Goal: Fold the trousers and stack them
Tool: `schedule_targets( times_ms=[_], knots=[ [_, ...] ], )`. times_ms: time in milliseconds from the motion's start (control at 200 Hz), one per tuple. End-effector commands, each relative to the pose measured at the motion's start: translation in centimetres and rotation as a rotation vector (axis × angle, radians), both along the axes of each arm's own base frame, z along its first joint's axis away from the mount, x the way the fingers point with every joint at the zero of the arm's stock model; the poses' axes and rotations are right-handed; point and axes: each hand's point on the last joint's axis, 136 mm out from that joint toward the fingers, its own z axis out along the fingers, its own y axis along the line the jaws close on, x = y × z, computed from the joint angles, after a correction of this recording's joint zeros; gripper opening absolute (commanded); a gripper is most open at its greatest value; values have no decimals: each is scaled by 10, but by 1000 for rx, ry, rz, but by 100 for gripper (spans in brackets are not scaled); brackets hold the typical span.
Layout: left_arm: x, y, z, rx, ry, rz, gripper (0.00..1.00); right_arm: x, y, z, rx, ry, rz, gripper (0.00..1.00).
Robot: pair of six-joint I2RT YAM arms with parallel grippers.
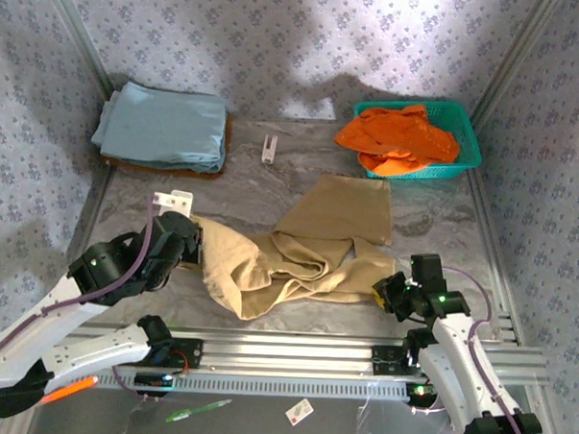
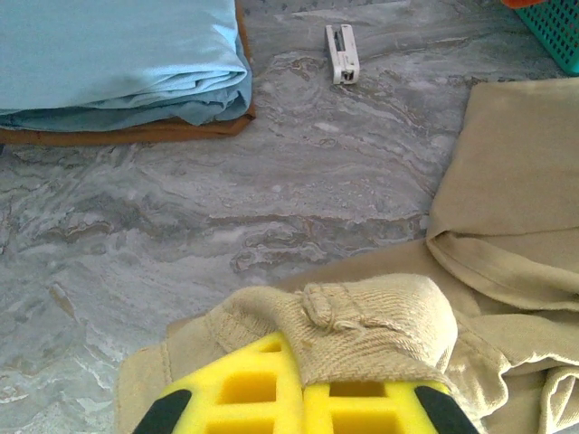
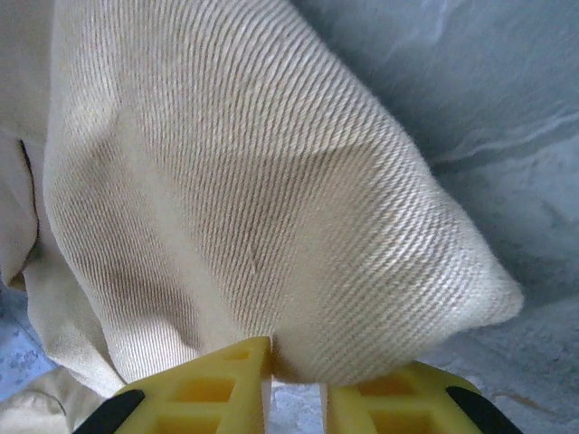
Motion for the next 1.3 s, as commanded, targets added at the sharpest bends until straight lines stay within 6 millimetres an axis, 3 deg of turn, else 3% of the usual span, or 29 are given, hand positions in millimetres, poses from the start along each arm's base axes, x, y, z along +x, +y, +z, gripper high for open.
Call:
schedule_targets(
  times_ms=[0,80,135,190,320,455,625,730,815,919,1144,1294],
  knots=[
    [2,0,10,-35,-31,4,0,3,-3,11,10,-24,13,22],
    [2,0,10,-31,-30,4,0,3,-3,21,30,-35,21,19],
    [3,0,9,-30,-28,3,0,4,-3,29,41,-53,18,6],
    [4,-1,9,-33,-30,3,0,6,-3,35,59,-70,13,4],
    [5,-3,8,-32,-25,0,0,7,-6,40,50,-75,6,26],
    [5,-3,8,-32,-26,-1,0,6,-10,26,27,-46,-5,43],
    [5,-2,8,-32,-23,0,0,2,-8,9,39,1,3,47],
    [5,-1,9,-35,-25,3,0,5,-14,7,0,-13,0,27],
    [5,-1,12,-36,-30,5,0,9,-18,12,-31,-37,14,0],
    [5,7,24,-37,-57,31,0,22,-29,44,-115,-123,33,0],
    [-4,47,64,-45,-157,153,0,34,-62,158,-319,-365,-19,0],
    [-16,73,82,-76,-191,217,0,33,-81,217,-414,-481,-76,0]
  ],
)
